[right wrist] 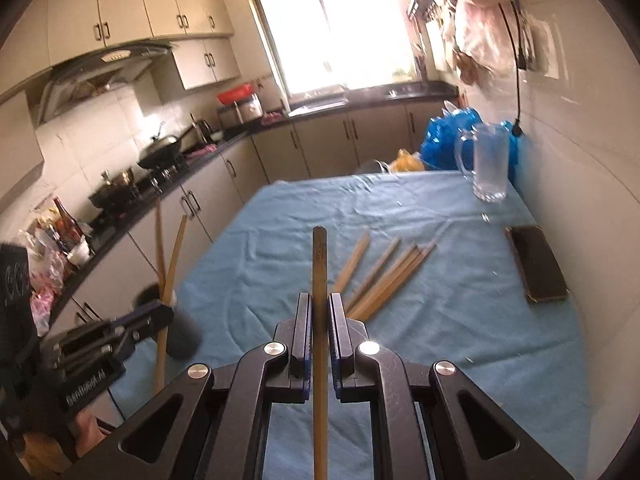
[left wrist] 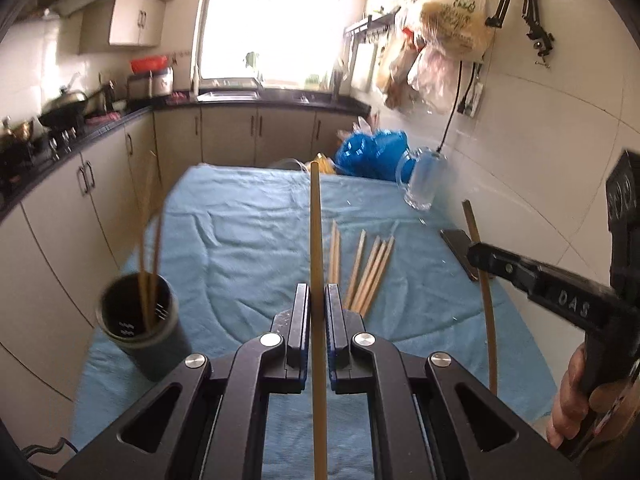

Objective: Organize utensils
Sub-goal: 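Lower both chopsticks into the black cup and open both tools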

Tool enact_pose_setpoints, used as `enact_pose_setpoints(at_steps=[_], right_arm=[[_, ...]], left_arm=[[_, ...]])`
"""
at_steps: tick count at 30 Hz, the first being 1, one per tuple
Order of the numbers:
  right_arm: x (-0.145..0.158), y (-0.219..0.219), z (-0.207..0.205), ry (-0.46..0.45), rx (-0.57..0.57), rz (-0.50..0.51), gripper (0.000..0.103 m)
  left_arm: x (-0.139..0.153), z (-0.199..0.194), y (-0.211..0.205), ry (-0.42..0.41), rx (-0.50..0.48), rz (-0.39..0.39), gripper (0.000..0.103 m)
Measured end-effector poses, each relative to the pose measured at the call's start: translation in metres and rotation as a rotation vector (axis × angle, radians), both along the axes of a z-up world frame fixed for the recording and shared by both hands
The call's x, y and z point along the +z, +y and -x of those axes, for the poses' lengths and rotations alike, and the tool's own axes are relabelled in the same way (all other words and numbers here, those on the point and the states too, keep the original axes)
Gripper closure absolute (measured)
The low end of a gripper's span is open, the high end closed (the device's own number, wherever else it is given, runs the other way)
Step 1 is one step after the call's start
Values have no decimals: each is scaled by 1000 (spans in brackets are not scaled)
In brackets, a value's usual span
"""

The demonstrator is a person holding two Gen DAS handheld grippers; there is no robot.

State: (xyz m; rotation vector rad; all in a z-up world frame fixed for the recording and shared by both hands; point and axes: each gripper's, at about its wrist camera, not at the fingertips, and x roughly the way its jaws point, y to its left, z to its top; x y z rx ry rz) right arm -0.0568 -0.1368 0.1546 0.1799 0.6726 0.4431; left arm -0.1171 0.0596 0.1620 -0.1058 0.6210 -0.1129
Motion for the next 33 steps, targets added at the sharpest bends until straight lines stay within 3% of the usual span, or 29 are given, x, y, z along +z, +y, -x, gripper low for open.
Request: enact_pose_setpoints(at_steps=[6, 15, 21, 28, 33], right_arm=[[22, 32, -9, -58, 28, -64, 95], [58, 90, -26, -155, 82, -169, 95], [73, 140, -44, -188, 136, -210, 95], [72, 190, -79, -184, 157, -309, 95], [62, 211, -93, -234, 108, -339, 95]], left_arm=[[10, 5, 26, -47, 55, -11, 96], [45, 3, 111, -138, 149, 121, 96], [60, -20, 175, -202, 263, 202, 96], [52, -60, 209, -231, 319, 246, 96], [29, -86, 212, -193, 312, 229, 96]])
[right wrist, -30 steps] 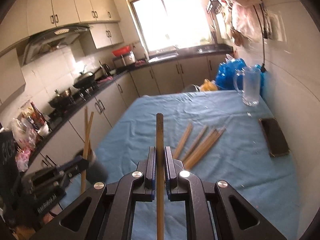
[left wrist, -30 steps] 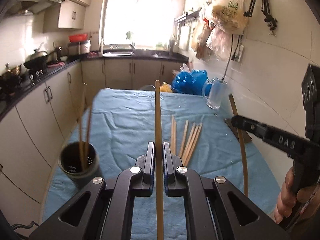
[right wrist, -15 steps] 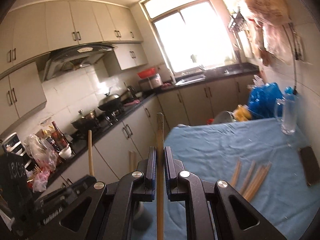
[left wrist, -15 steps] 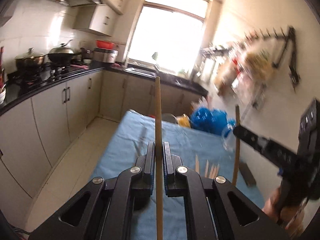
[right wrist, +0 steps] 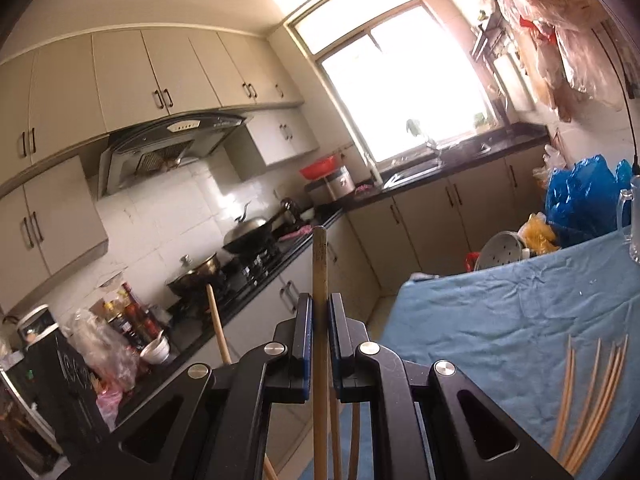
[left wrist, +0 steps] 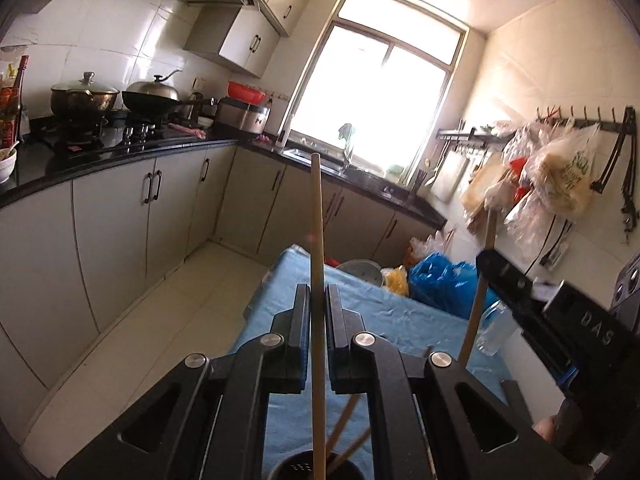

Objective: Organize utensils
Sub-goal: 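Lower both chopsticks into the black cup and open both tools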

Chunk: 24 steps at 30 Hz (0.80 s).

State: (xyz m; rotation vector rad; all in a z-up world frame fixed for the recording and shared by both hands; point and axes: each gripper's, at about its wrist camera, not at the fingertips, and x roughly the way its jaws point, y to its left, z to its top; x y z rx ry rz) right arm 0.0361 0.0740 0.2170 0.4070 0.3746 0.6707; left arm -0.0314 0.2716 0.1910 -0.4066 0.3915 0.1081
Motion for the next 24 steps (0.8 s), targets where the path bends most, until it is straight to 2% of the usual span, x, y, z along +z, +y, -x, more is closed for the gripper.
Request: enact_pose_setpoints(at_steps=[4, 9, 16, 24], right_arm=[[-19, 16, -7, -1, -16, 36, 95], [-42, 19, -6, 9, -21, 91, 95], [-53, 17, 11, -23, -32, 172, 94], [-63, 11, 16, 15, -26, 194, 92]], left_arm=[[-19, -11, 0, 48, -15, 1, 96], [-33, -11, -5, 68, -19, -29, 96], [-39, -3, -16, 83, 5, -59, 96], [-37, 13, -21, 97, 58, -84, 95]])
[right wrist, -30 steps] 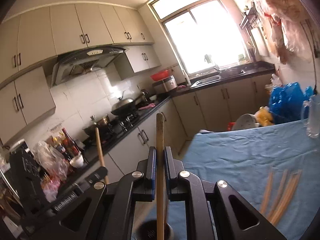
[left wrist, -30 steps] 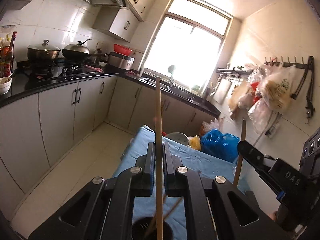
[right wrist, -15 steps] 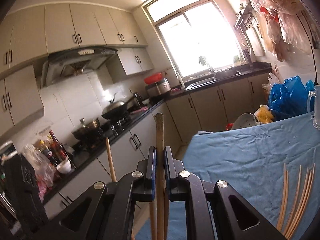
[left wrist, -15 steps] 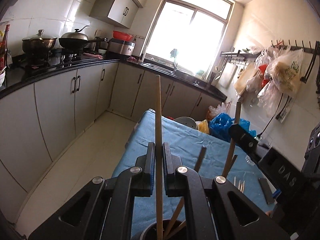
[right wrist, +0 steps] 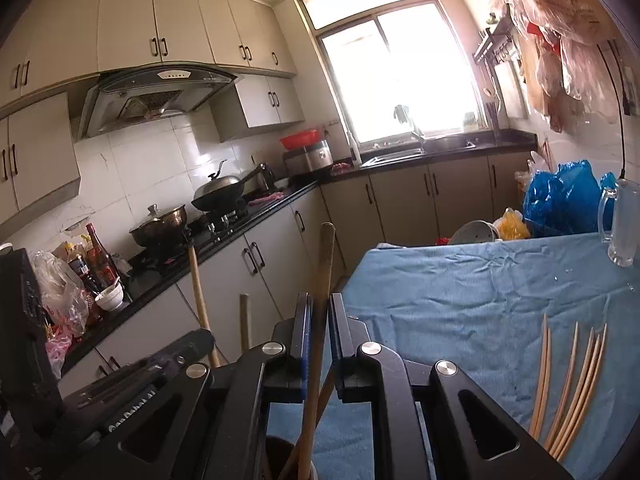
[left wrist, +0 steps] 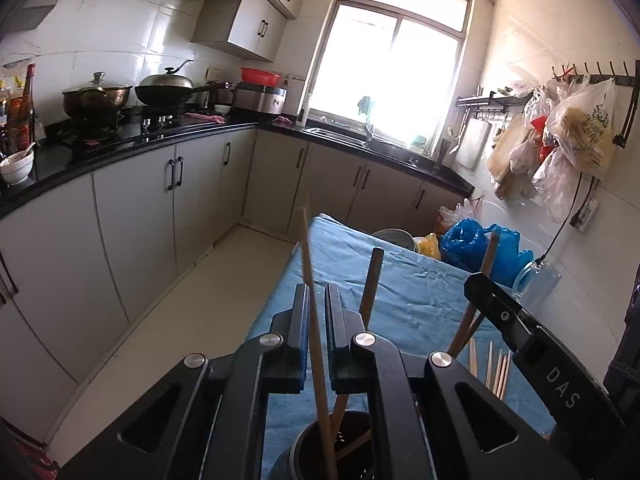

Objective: Organize utensils
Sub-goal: 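Lower both chopsticks into the black cup and open both tools, then move both open tools back over the loose wooden chopsticks on the cloth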

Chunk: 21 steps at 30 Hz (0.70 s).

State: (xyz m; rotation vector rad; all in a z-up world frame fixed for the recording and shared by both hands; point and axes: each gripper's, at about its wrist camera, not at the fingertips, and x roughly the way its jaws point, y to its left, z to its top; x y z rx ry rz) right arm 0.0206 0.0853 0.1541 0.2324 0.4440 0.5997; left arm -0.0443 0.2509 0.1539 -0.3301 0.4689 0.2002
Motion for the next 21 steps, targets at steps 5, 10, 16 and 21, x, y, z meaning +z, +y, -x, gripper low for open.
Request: enact_pose_setpoints(at_steps=[5, 10, 16, 21], right_arm=[[3, -10, 3, 13, 5, -26, 59], [11, -18, 13, -4, -6, -31, 58], [18, -37, 23, -5, -34, -54, 51], [22, -59, 34, -11, -60, -58, 46]], left_arm=[[6, 10, 2, 1, 27, 8, 78], [13, 23, -3, -3, 43, -5, 72], [22, 43, -14, -16, 51, -38, 65], [32, 59, -28, -29, 40, -51, 64]])
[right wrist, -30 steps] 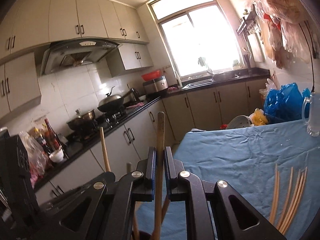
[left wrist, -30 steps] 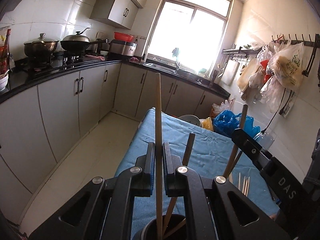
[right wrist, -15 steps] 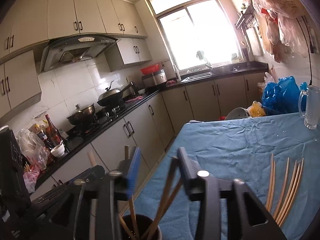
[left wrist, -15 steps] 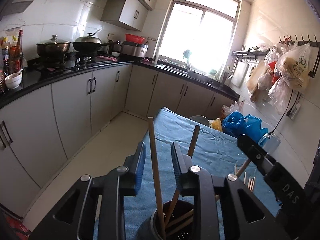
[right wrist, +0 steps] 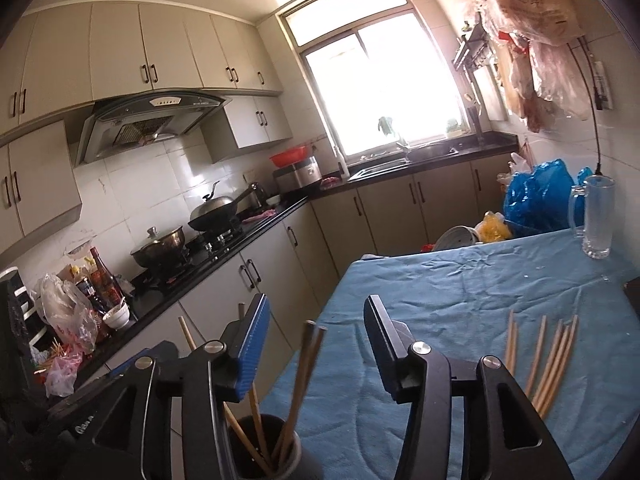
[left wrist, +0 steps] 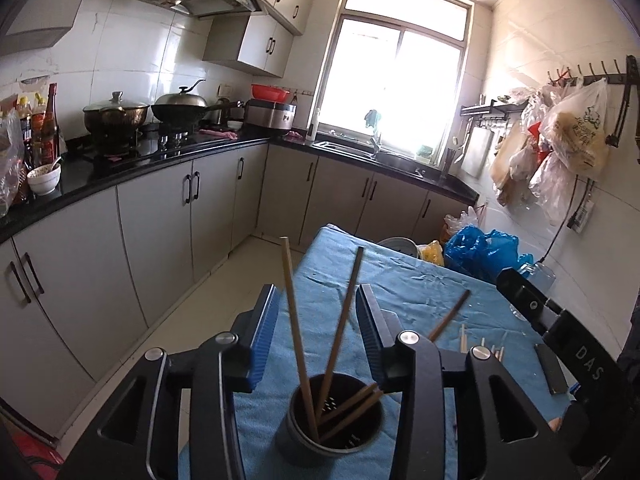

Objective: Organize utensils
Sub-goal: 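Move both open tools back over the loose wooden chopsticks on the cloth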

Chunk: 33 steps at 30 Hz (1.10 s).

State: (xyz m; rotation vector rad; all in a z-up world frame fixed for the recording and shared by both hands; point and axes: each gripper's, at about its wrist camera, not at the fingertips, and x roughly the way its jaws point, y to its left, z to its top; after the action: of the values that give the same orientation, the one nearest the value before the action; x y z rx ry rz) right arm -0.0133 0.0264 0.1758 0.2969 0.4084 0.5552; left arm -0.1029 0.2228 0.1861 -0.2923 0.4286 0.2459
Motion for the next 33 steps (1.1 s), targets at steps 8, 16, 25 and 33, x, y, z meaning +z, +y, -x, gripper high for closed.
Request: enact_pose_setpoints(at_steps=[8, 16, 25, 33], right_arm=[[-21, -79, 14, 47, -149, 53, 36], [-74, -192, 7, 260, -335, 60, 36], [-130, -247, -17, 444, -319, 35, 36], [-154, -264, -31, 499, -305, -47, 36]], left_arm=[[9, 26, -46, -24, -126, 18, 57], [-17, 8, -137, 101, -377, 26, 57], [-66, -57, -203, 255, -476, 39, 57], [-127, -151, -224, 391, -480, 15, 84]])
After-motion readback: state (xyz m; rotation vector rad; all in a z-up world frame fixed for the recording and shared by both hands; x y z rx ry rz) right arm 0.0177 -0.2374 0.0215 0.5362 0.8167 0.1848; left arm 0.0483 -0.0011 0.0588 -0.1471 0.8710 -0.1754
